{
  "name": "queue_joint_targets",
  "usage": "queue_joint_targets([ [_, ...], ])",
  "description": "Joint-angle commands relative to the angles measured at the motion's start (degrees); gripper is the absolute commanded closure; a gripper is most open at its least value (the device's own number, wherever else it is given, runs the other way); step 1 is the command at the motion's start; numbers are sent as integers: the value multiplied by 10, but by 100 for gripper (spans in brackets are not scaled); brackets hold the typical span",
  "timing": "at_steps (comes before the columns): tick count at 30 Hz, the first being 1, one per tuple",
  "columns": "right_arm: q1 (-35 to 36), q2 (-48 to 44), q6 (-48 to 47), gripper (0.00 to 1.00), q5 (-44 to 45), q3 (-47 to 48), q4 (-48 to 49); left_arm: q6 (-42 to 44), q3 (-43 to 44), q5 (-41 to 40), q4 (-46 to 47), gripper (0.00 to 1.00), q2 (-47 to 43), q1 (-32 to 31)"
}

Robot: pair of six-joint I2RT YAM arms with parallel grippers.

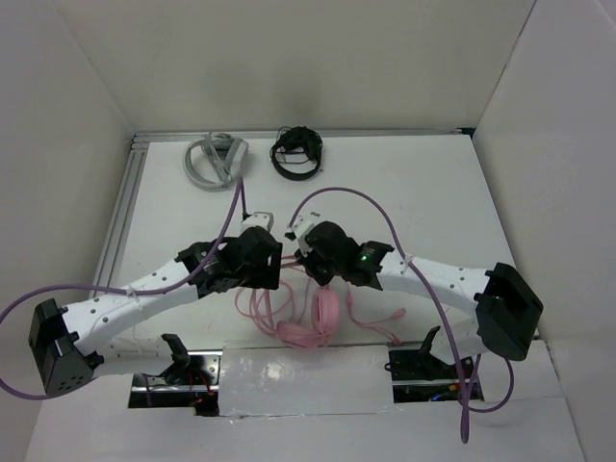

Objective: Wrap the headphones

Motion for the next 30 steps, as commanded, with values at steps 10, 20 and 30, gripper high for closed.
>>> queue_joint_targets([
  [10, -18, -43, 3, 100, 18, 43, 1, 20, -50, 75, 24, 27, -43, 19],
  [20, -22, -34, 5, 100, 18, 52, -3, -45, 3, 32, -40, 100, 39, 17],
  [30, -6, -74, 27, 42, 112, 80, 48, -85, 39, -27, -31, 100, 65, 30],
])
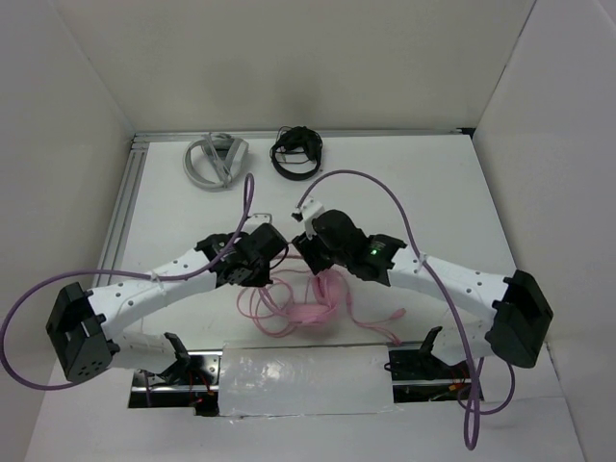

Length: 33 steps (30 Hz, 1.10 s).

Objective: Wrap the headphones

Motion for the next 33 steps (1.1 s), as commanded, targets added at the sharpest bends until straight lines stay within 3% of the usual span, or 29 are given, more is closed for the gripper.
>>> queue_joint_targets([
  [1, 7, -68, 24, 37, 64, 57, 82, -34, 38, -41, -8, 100, 16, 24],
  [4, 7, -129, 34, 27, 164, 54, 158, -37, 54, -36, 6, 100, 30, 62],
  [7, -7, -205, 31, 0, 163, 28, 225, -53, 88, -40, -1, 100, 35, 101],
  [10, -40, -271, 59, 0, 123, 8, 217, -3, 115, -18, 40, 100, 15, 136],
  [14, -87, -324, 85, 0, 143, -35, 175, 78, 135, 19, 126, 100, -39, 184],
  [21, -95, -395, 72, 0, 90, -214, 232, 151, 158, 76, 198, 100, -141, 231],
  [27, -97, -345, 92, 0, -11, -275, 313, 164, 159, 126, 217, 100, -182, 250],
  [31, -93, -276, 102, 0, -127, -325, 462, 167, 178, 147, 215, 100, -182, 258],
  [33, -79, -229, 103, 0, -135, -326, 488, 167, 197, 161, 211, 100, -177, 264],
])
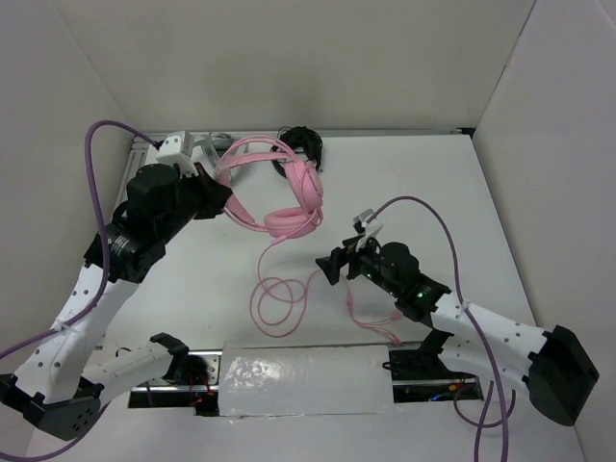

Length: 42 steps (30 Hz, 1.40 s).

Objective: Wrap the headphones

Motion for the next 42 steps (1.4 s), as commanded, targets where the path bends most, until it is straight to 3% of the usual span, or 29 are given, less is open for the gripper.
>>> queue_joint_targets([
  [1, 19, 56, 9, 0, -72, 0, 154, -9, 52, 56, 67, 100, -2, 8],
  [6, 81, 165, 26, 0, -51, 14, 255, -17, 62, 67, 71, 100, -5, 13],
  [9, 103, 246, 52, 0, -56, 9, 397, -32, 69, 77, 67, 100, -5, 16],
  [18, 176, 388, 41, 0, -1, 90, 417, -34, 196, 57, 31, 100, 23, 24],
  [25, 172, 469, 26, 2, -5, 153, 402, -29, 249, 65, 28, 100, 14, 24],
  [27, 170, 484, 33, 10, -18, 151, 404, -29, 264, 44, 18, 100, 14, 25],
  [31, 168, 456, 21, 77, -100, 132, 357, -41, 266, -20, 13, 100, 13, 25],
  [33, 170, 432, 11, 95, -139, 120, 310, -51, 262, -57, 2, 100, 19, 25],
  [34, 172, 404, 14, 100, -144, 112, 297, -62, 258, -81, 2, 100, 22, 25],
  [36, 177, 378, 23, 100, -133, 76, 285, -74, 239, -92, -3, 100, 35, 26],
  [40, 176, 291, 85, 100, 4, 61, 193, -116, 193, -96, -27, 100, 50, 32],
  [42, 160, 248, 121, 100, 119, 78, 78, -111, 130, -78, -17, 100, 36, 32],
])
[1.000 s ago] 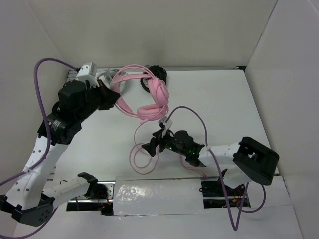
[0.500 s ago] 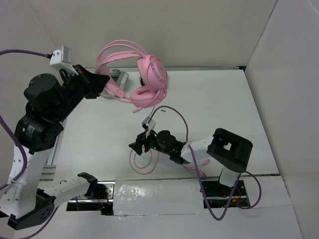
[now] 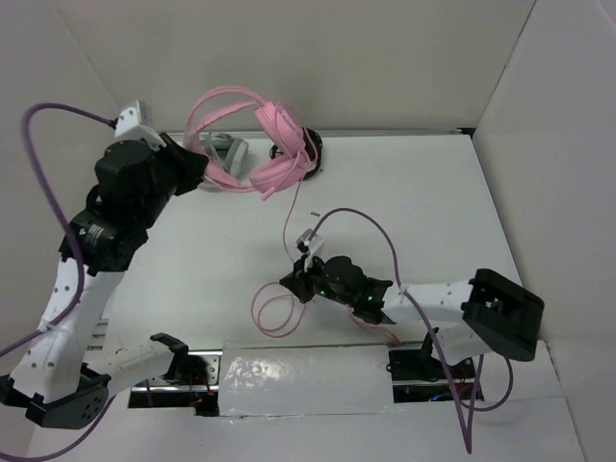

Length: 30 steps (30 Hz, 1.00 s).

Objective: Wrap the headphones

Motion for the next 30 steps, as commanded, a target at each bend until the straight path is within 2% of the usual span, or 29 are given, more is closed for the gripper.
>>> queue_joint_targets([
  [1, -27, -69, 69, 100, 186, 39, -206, -39, -81, 22, 72, 100, -34, 3],
  [2, -60, -99, 87, 100, 244, 50, -245, -16, -145, 42, 92, 100, -51, 3],
  [4, -100, -130, 99, 100, 299, 73, -325, -19, -230, 83, 113, 100, -89, 4],
  [7, -180, -194, 100, 100, 330, 113, -403, -16, -313, 113, 109, 100, -125, 2],
  [9, -223, -235, 64, 100, 353, 146, -429, -6, -360, 137, 110, 100, -137, 2],
  [11, -237, -264, 21, 100, 350, 172, -445, 8, -388, 171, 122, 100, -139, 2],
  [13, -234, -280, -12, 100, 344, 207, -453, 6, -410, 179, 122, 100, -130, 0],
  [14, -232, -291, -63, 100, 324, 216, -456, 7, -416, 188, 127, 100, -123, 0],
  [20, -139, -296, -171, 100, 280, 274, -479, -2, -439, 212, 156, 100, -70, -7],
  [24, -91, -285, -225, 100, 304, 304, -461, 28, -459, 265, 188, 100, -46, -14],
  [30, -106, -247, -289, 100, 362, 361, -447, 84, -491, 360, 226, 100, -59, -37],
])
